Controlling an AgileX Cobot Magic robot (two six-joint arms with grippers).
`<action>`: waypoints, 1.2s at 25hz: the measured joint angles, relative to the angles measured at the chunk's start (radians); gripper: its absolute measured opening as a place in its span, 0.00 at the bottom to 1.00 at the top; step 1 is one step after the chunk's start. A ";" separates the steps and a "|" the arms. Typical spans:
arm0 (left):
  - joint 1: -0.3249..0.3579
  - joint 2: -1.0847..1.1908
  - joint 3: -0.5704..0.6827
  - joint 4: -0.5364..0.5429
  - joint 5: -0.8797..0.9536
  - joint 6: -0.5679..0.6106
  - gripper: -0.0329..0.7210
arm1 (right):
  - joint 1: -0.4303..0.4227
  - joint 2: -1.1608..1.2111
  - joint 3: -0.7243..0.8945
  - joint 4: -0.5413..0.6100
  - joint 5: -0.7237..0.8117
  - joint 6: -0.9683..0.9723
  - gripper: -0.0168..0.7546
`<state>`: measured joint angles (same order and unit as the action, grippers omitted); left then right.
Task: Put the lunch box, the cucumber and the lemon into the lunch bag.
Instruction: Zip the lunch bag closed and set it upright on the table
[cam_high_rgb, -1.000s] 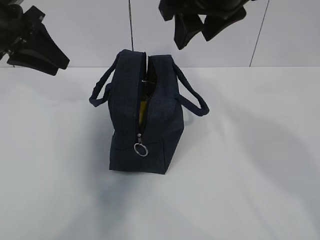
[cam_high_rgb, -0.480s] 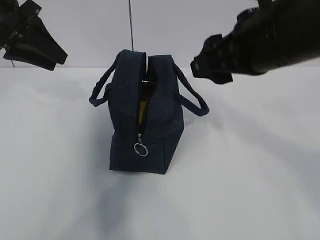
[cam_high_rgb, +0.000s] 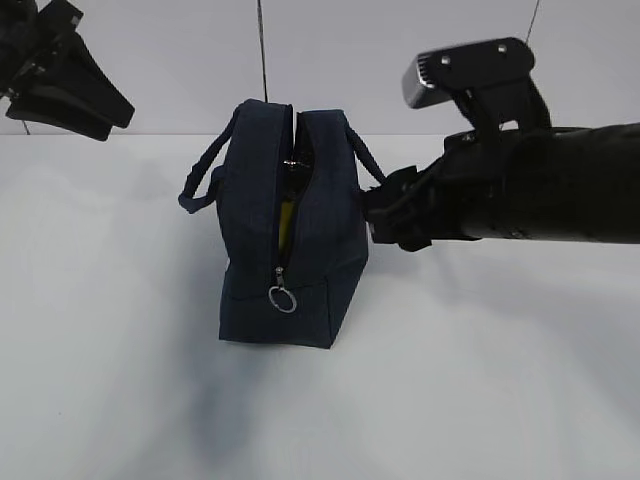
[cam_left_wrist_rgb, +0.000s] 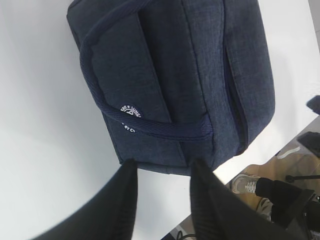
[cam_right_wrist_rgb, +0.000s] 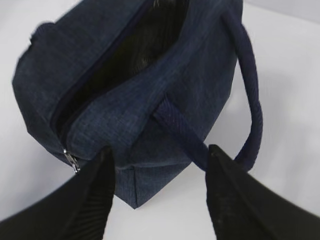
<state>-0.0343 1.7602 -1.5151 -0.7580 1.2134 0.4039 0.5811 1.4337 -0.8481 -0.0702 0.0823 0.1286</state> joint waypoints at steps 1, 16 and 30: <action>0.000 0.000 0.000 0.000 0.000 -0.002 0.38 | 0.000 0.013 0.002 0.000 -0.013 0.004 0.58; 0.000 0.000 0.000 0.001 0.000 -0.019 0.38 | 0.000 0.041 0.408 -0.133 -0.865 0.054 0.58; 0.000 0.000 0.000 0.001 0.000 -0.019 0.38 | 0.000 0.345 0.464 -0.210 -1.174 0.094 0.58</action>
<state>-0.0343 1.7602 -1.5151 -0.7575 1.2134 0.3849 0.5811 1.7789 -0.3840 -0.2798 -1.0912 0.2228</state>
